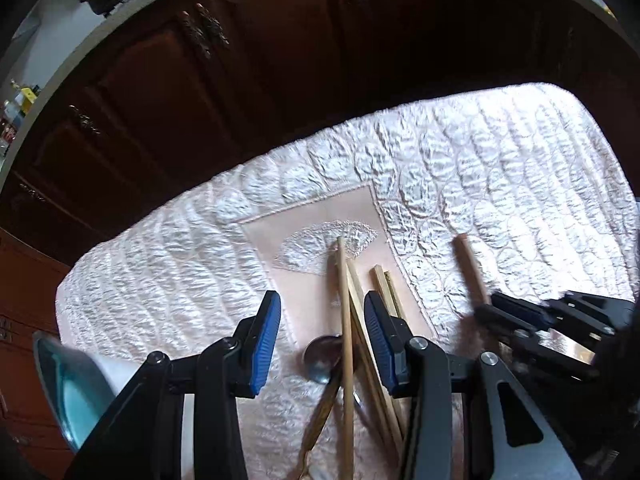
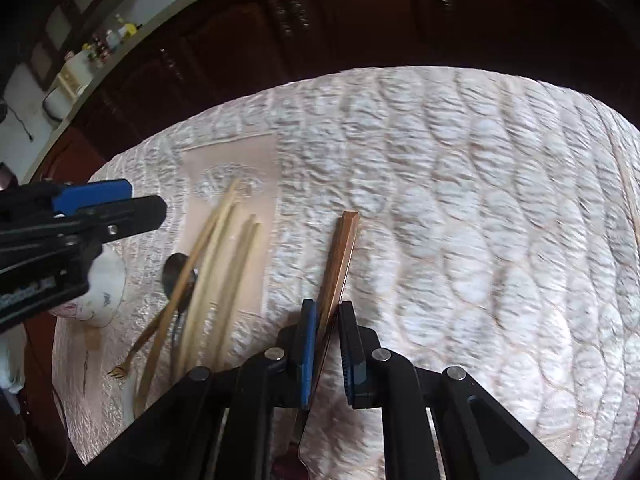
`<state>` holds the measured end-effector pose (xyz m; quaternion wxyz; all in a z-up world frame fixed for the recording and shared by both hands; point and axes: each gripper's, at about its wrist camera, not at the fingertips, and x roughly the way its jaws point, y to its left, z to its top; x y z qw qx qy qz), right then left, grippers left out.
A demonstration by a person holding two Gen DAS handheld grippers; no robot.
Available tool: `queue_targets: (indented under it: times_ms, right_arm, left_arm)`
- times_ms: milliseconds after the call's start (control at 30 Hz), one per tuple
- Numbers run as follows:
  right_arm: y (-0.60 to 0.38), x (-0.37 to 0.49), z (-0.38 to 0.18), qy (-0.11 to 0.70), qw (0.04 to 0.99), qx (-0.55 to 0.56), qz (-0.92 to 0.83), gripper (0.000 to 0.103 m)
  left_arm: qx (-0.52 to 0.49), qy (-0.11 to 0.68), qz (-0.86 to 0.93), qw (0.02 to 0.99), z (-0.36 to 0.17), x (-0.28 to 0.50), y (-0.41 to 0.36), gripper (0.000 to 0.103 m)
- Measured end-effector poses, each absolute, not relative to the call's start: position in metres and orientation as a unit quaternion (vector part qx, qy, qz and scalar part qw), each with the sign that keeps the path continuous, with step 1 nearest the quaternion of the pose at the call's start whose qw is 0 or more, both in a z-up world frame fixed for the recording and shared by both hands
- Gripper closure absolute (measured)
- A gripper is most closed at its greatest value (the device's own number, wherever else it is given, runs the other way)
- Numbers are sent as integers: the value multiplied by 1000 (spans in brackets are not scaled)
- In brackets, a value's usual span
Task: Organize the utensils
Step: 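Grasp a wooden chopstick with the right tool while the left tool grasps another, then lift both chopsticks upright and carry them over the flower-printed cup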
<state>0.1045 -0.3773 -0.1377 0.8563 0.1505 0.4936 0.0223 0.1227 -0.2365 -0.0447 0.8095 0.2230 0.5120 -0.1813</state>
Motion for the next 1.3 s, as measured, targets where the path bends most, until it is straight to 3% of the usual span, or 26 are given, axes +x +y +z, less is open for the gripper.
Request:
queue_targets:
  times_ms: [300,433,567,633,1300]
  right_arm:
    - [-400,102,-134,486,853,186,42,79]
    - [-398,115,-136,492,850,185,43,79]
    - [-397,127,-141,495,848,183,51,80]
    - [-398,129,-141,495,849,177,52,88]
    - [-375,37,-31,401,900,138,106,92]
  left_arm:
    - [210,542,-171,795,-86,150,-245,63]
    - [188,551,-177,793,-97,163,-248,74]
    - [175,555,-187,792,-106,175,-256,97]
    - [176,551,-187,794,-102,174,-260,98]
    - [42,445,-239,862,24,90,-158,98]
